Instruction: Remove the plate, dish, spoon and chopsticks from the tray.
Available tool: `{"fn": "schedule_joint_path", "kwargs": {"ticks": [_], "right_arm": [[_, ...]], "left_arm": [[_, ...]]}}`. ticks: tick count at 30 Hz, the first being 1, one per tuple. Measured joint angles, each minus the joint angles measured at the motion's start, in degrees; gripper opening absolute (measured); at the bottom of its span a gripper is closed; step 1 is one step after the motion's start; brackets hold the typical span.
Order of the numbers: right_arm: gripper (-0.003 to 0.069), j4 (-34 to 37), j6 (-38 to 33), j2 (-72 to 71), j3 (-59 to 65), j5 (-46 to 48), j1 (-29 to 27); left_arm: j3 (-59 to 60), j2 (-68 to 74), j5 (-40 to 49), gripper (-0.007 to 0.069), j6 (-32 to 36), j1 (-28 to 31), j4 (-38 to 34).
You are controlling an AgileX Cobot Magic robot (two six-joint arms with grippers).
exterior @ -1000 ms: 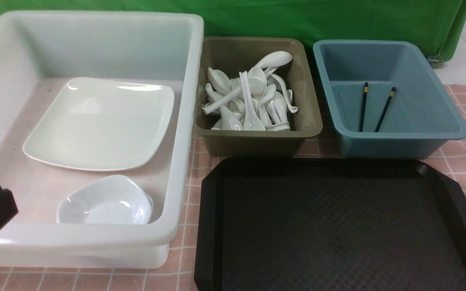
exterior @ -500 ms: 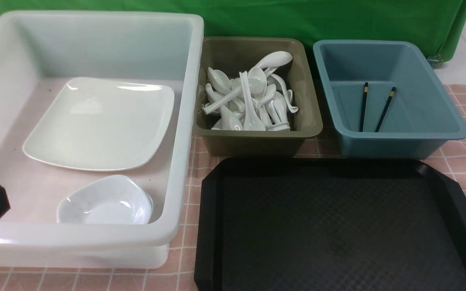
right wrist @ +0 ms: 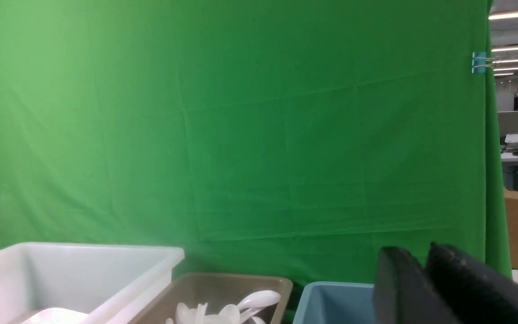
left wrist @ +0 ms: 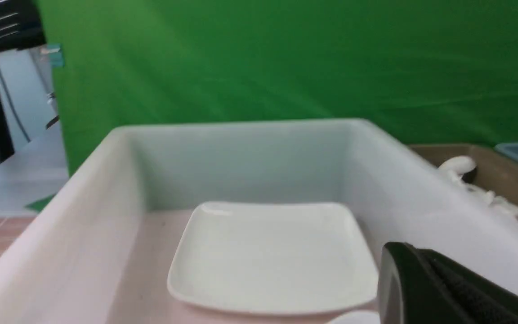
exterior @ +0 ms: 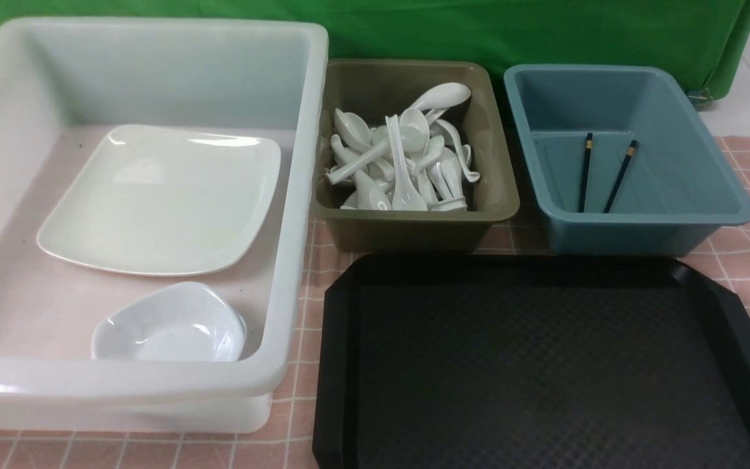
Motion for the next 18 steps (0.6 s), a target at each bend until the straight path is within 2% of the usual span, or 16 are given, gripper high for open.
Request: {"fn": "schedule_joint_path", "kwargs": {"ticks": [5,9,18], "right_arm": [[0.0159,0.0,0.0,0.0,0.0,0.0,0.0],[0.0166,0.0,0.0,0.0,0.0,0.0,0.0],[0.019,0.0,0.0,0.0,0.0,0.0,0.0]], "left_arm": [[8.5,-0.7,-1.2,0.0,0.0,0.6,1.9],[9.0,-0.7,1.8,0.0,0.0,0.6,2.9],[9.0,-0.7,1.7,0.0,0.0,0.6,4.3]]}}
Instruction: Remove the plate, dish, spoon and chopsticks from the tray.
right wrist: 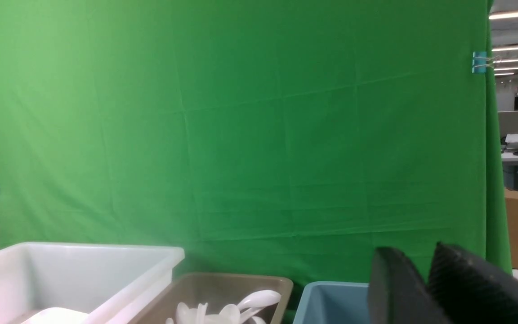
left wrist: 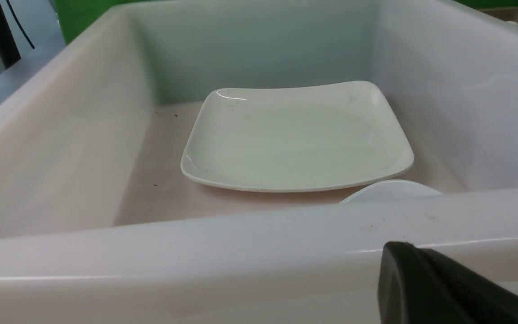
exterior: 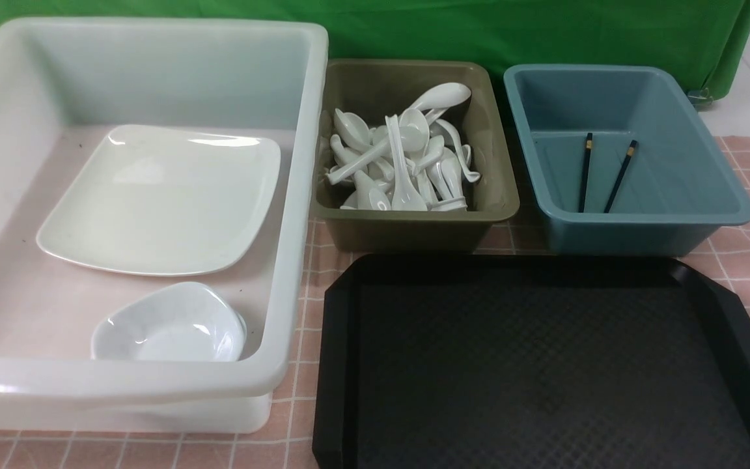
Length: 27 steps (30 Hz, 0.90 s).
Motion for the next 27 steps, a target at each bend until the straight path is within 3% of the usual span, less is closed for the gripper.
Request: {"fn": "schedule_joint_path", "kwargs": {"ticks": [20,27], "right_arm": [[0.0231,0.0,-0.2,0.0,0.0,0.1,0.0],[0.0239,0.2,-1.5,0.0,0.0,6.4,0.0]], "left_arm": [[0.0,0.0,0.0,0.0001,0.1,0.0,0.0],[0.0,0.0,0.0,0.0001,0.1,0.0,0.2]]}}
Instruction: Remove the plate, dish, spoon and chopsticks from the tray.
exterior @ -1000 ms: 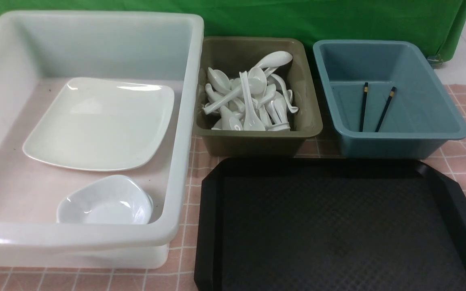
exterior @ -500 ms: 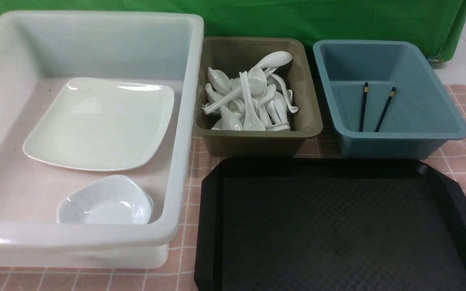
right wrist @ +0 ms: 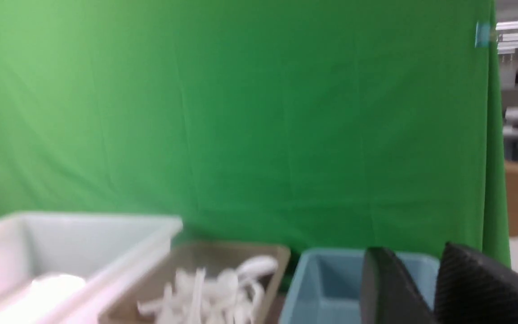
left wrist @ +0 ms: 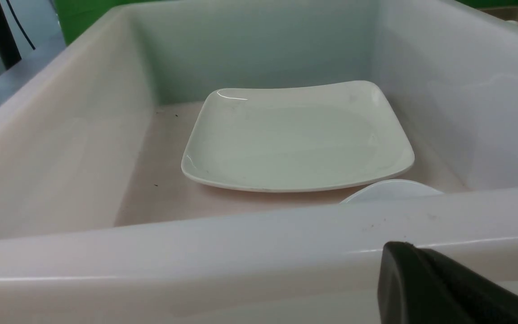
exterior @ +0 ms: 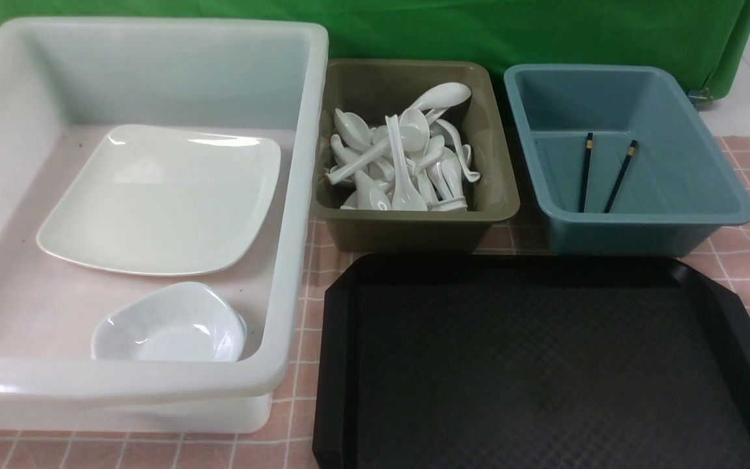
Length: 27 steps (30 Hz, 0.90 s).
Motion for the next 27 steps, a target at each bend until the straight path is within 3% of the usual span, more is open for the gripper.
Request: {"fn": "schedule_joint_path", "kwargs": {"ticks": [4,13,27], "right_arm": [[0.024,0.0,-4.6,-0.3,1.8,5.5,-1.2],[0.024,0.0,-6.7,-0.5,21.5,2.5,-14.4],[0.024,0.5,-4.7,-0.5,25.5,0.7,-15.0]], "left_arm": [[0.0,0.0,-0.1,0.0001,0.0,0.0,0.0],[0.0,0.0,-0.1,0.0004,-0.1,0.0,0.0],[0.0,0.0,-0.2,0.0005,0.0,0.0,0.0]]}}
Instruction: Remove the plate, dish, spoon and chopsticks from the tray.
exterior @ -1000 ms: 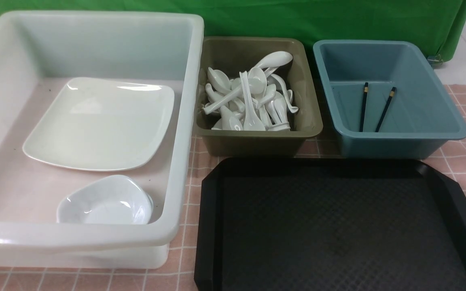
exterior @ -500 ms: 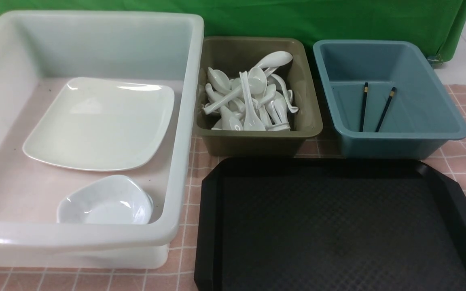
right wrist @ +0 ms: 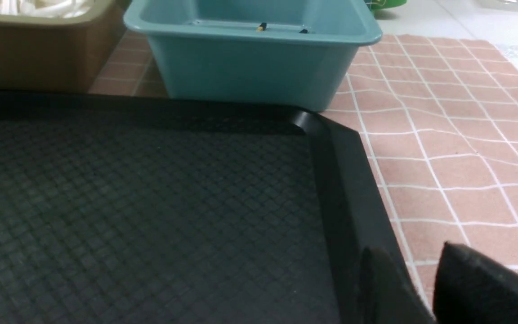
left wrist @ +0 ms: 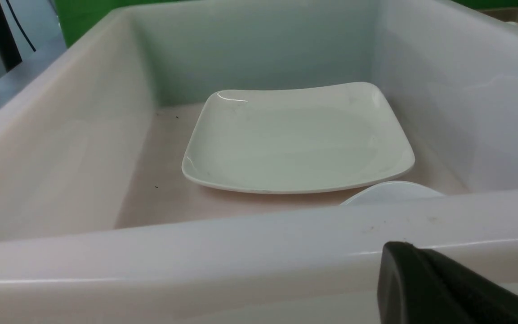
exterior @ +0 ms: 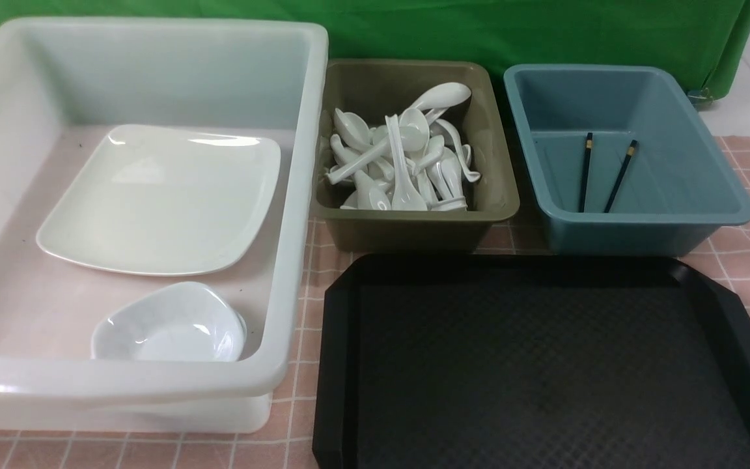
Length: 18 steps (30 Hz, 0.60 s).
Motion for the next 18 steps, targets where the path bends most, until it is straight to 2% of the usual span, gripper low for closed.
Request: {"fn": "schedule_joint_path", "kwargs": {"ticks": [18], "right_arm": [[0.024,0.0,0.4,0.0,0.1,-0.2,0.0]], "left_arm": [[0.0,0.0,0.0,0.0005,0.0,0.0,0.0]]}}
